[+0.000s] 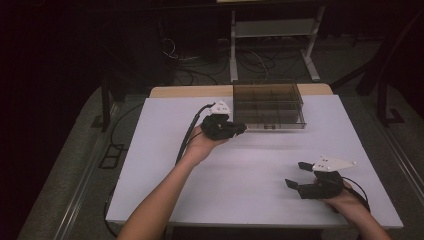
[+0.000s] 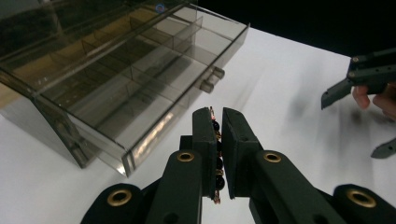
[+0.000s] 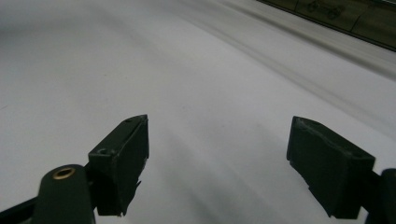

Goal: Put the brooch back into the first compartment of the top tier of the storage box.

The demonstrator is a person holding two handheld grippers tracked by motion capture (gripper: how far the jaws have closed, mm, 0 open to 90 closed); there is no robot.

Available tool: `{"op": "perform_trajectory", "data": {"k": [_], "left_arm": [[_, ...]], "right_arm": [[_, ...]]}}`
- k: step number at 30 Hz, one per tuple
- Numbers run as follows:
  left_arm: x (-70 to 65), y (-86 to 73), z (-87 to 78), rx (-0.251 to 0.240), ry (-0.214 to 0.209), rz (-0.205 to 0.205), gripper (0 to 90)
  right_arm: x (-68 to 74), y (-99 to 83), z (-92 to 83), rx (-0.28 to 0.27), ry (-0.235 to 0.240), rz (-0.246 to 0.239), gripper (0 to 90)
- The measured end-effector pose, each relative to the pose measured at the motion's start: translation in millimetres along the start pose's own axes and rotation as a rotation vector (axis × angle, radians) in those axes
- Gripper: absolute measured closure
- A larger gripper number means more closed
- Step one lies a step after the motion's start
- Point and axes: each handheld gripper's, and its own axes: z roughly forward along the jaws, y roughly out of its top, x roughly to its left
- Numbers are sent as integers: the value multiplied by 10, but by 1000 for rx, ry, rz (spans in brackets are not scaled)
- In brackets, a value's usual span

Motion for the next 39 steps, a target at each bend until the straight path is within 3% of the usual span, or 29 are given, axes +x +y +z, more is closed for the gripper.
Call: {"op": "perform_trajectory", "data": {"k": [11,20,39], "left_arm": [[155,207,106,-5,33,-5,836],[282,304,236,21,67,-9,834],[461,177,556,99,124,-39,830]], "right_arm": [[2,2,-5,-2,1,2,204],[5,2,-6,-3,1,2,204],[-2,1,-12,-7,3,0,204]]}}
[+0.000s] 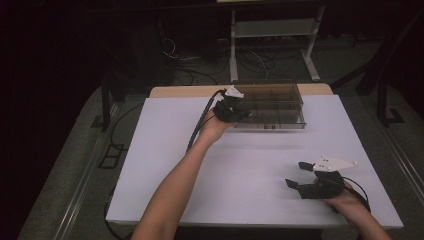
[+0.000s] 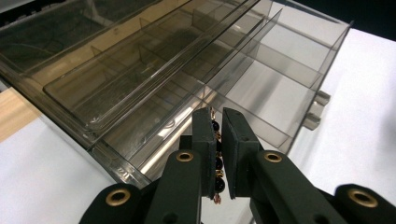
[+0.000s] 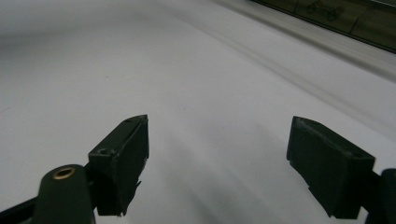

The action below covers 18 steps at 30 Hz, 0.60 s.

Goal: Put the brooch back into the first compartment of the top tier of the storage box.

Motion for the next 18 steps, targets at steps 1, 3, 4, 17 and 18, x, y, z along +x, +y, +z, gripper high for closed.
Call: {"op": "perform_trajectory", "data": {"k": [1,3,4,17,18], "left_arm": [[7,-5,5,6,0,3,830],[16,-12,13,6,1,-5,830],[16,-14,18,6,1,-6,829],[-13,-15,56,17,11,7,762],[-14,-11,51,12,12,7,757]], "right_arm": [[0,0,1,0,0,1,204],[-1,0,2,1,0,0,204],[0,0,2,1,0,-1,204],[-2,0,0,0,0,0,204],[-2,0,0,0,0,0,204]]}}
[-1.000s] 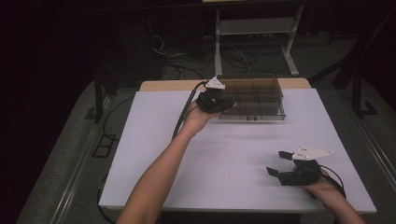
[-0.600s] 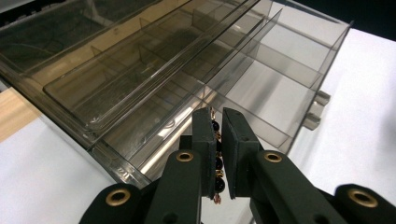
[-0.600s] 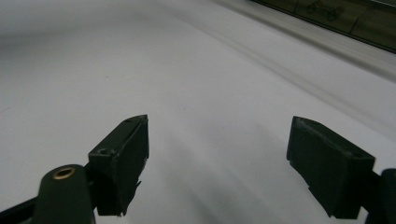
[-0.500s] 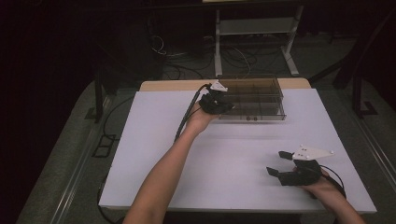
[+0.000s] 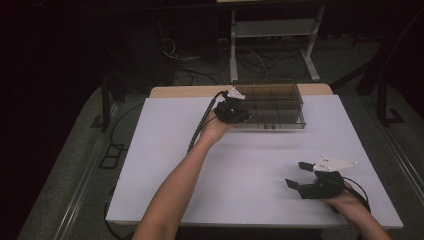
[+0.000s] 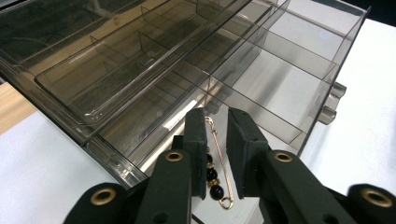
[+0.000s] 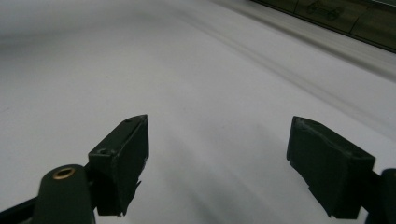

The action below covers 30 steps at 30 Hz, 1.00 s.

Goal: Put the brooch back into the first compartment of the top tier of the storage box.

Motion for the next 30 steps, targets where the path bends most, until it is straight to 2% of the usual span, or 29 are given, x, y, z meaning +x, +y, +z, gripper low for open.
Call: {"op": "perform_trajectory", "data": {"k": [7,12,16,21,30], "left_arm": [[-22,40,-82,-31,-19,-7,769],[-86,80,-157,-41,-46,-24,862],[-153,89,-193,-35,-60,-20,890],[-250,98,-229,-56,-80,-9,891],[-427,78,-189,-52,-115,21,891]], "right_arm": [[1,-1,3,-1,1,1,204],[2,-2,5,1,1,3,204],[5,-1,6,2,1,4,204],[5,-2,5,3,1,3,204],[4,1,4,1,1,0,204]]}}
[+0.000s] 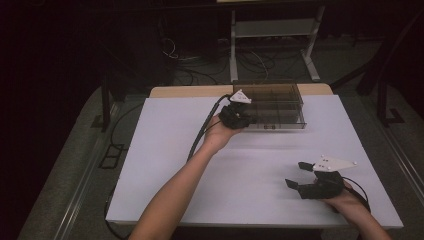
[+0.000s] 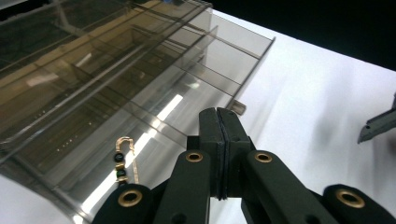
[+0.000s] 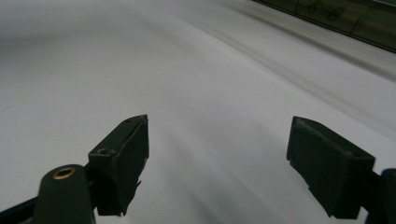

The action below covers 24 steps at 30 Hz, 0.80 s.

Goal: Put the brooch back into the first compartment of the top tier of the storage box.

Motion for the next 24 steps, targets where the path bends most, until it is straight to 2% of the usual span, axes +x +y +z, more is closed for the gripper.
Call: {"op": "perform_trajectory", "data": {"k": [6,13,19,24], "left_arm": [[-63,-44,80,18,-9,11,891],[-104,-102,225,58,13,39,890],[-105,-128,301,70,26,40,891],[-83,-150,342,71,35,26,891]], "right_arm": [[1,-2,1,2,1,2,204],[7,3,1,3,-1,-2,204],[-2,1,-3,2,-1,-1,204],[6,4,0,3,1,0,204]]}}
